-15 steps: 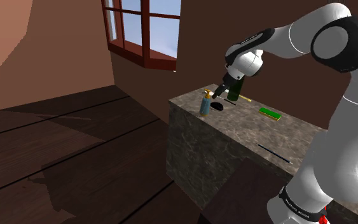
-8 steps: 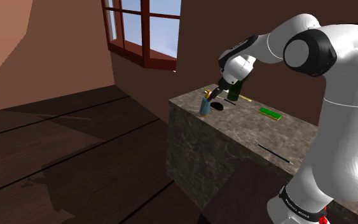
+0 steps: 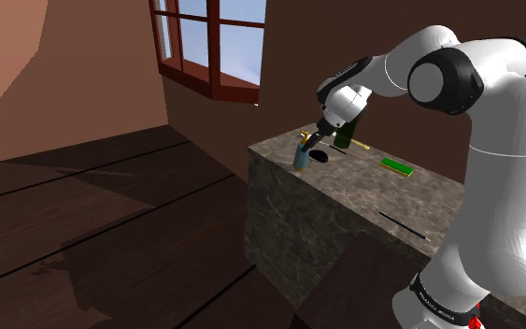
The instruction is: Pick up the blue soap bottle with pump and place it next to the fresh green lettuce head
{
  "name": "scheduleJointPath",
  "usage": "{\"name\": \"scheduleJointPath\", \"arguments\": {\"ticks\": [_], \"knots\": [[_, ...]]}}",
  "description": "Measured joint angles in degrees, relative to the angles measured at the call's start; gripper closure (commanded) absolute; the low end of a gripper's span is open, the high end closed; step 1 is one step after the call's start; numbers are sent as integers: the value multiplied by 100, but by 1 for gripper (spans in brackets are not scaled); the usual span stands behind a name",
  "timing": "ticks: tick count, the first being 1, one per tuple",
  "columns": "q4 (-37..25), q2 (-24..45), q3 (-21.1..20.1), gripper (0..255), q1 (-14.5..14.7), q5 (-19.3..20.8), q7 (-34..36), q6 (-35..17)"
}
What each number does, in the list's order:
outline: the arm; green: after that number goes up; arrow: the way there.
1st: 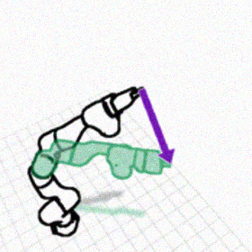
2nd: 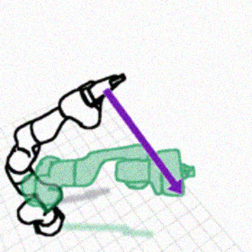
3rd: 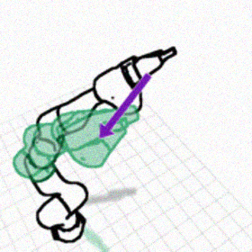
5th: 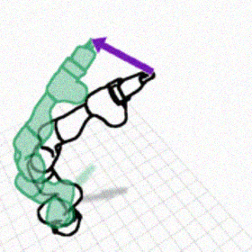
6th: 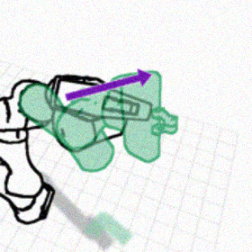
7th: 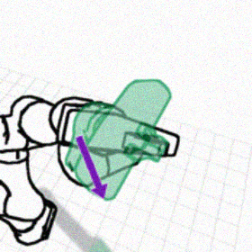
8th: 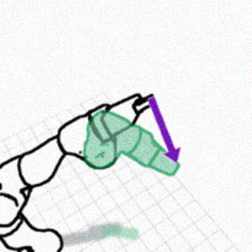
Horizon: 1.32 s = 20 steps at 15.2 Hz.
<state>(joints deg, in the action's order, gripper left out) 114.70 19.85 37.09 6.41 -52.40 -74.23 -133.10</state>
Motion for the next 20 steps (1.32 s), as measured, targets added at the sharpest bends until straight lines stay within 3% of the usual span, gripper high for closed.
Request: {"name": "scheduleJointPath", "arguments": {"ticks": [1, 2, 12, 20], "knots": [[-1, 1, 0, 0, 0, -1, 0, 0], [-1, 2, -1, 255, -1, -2, 0, 0], [-3, 2, 0, 255, -1, -3, -1, -2], [-87, -350, 183, 255, 136, 471, 422, 230]]}}
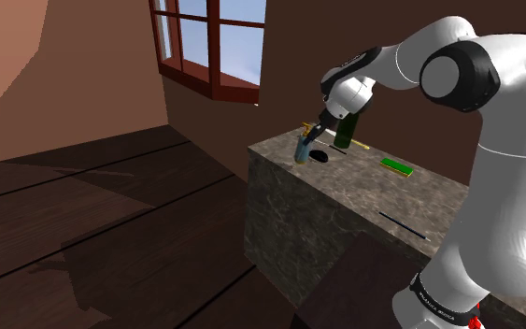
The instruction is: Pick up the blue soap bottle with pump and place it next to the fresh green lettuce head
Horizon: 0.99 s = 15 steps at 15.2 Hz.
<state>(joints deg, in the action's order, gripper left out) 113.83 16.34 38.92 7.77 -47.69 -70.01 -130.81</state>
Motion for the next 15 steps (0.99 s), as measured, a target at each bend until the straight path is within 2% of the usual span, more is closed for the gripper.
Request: {"name": "scheduleJointPath", "arguments": {"ticks": [15], "knots": [[-437, -601, 257, 255, 198, 883, 866, 627]]}}
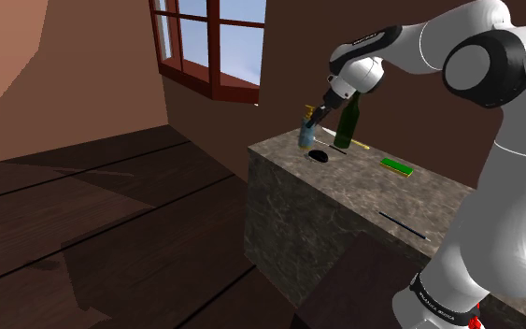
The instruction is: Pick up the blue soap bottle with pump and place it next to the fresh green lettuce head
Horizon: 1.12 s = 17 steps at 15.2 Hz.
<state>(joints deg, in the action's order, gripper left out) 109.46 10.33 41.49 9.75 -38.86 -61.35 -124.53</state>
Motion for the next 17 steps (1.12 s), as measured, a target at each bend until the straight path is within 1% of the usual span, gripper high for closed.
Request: {"name": "scheduleJointPath", "arguments": {"ticks": [5, 17], "knots": [[-163, -191, 52, 255, 50, 259, 262, 224], [-817, -406, 126, 255, 66, 657, 766, 908]]}}
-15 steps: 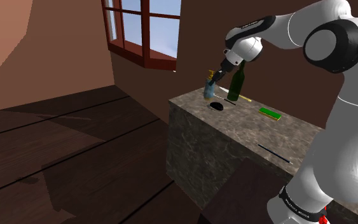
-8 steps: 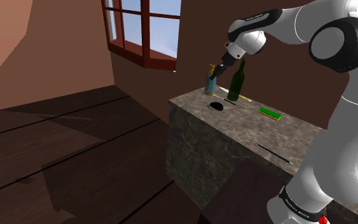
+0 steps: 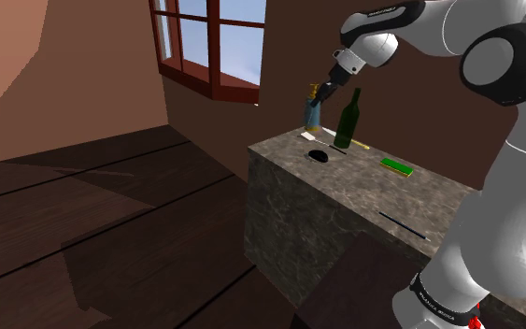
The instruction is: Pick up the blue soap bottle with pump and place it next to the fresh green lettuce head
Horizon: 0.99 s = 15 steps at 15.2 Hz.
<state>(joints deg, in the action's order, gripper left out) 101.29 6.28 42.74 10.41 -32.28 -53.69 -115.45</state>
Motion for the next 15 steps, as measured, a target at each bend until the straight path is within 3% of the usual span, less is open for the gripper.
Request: {"name": "scheduleJointPath", "arguments": {"ticks": [8, 15], "knots": [[-521, -47, 30, 255, -17, 149, 277, 494], [499, -1310, 106, 255, -75, 1016, 272, 386]]}}
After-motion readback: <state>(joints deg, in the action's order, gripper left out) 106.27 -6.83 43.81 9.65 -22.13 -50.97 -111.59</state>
